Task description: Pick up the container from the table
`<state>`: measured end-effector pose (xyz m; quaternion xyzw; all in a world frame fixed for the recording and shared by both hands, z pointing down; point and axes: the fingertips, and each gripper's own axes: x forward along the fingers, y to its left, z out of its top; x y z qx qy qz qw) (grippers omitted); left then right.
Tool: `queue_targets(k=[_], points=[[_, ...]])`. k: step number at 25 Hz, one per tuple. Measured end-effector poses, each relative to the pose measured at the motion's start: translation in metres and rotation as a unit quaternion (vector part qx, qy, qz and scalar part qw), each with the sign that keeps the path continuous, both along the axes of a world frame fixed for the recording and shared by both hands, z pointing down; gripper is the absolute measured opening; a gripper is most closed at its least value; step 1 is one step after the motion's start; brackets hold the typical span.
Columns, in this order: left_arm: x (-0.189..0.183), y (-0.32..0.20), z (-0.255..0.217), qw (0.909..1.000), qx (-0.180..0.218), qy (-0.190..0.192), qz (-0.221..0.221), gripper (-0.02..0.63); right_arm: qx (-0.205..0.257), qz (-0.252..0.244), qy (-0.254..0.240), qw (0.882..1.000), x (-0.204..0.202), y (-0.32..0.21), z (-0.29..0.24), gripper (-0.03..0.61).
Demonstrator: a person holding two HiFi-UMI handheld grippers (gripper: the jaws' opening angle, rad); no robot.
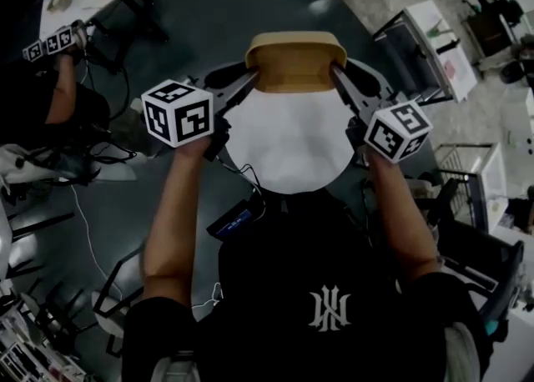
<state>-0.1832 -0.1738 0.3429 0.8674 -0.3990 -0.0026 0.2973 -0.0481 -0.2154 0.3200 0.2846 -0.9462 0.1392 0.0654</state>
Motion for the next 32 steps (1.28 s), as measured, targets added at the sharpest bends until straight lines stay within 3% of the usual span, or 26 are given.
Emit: queue_targets(k=[7,12,17,32], points=[[-0.011,0.006,-0.073,0.9969,0.076,-0.007,-0.018,0.075,0.076,-0.017,-0.021,0.997,-0.012,0.004,-0.078,0.095],[-0.003,0.021,-0.125,0.9907,0.129,-0.032,-0.032,0.074,0.133,-0.033,-0.048,0.989,-0.003,0.019,-0.126,0.095],[0.021,0.038,-0.169,0.9816,0.172,-0.072,-0.041,0.074,0.174,-0.044,-0.078,0.981,0.020,0.033,-0.162,0.095],[0.108,0.089,-0.252,0.9547,0.263,-0.123,-0.064,0.069,0.276,-0.038,-0.130,0.952,0.108,0.088,-0.247,0.094]])
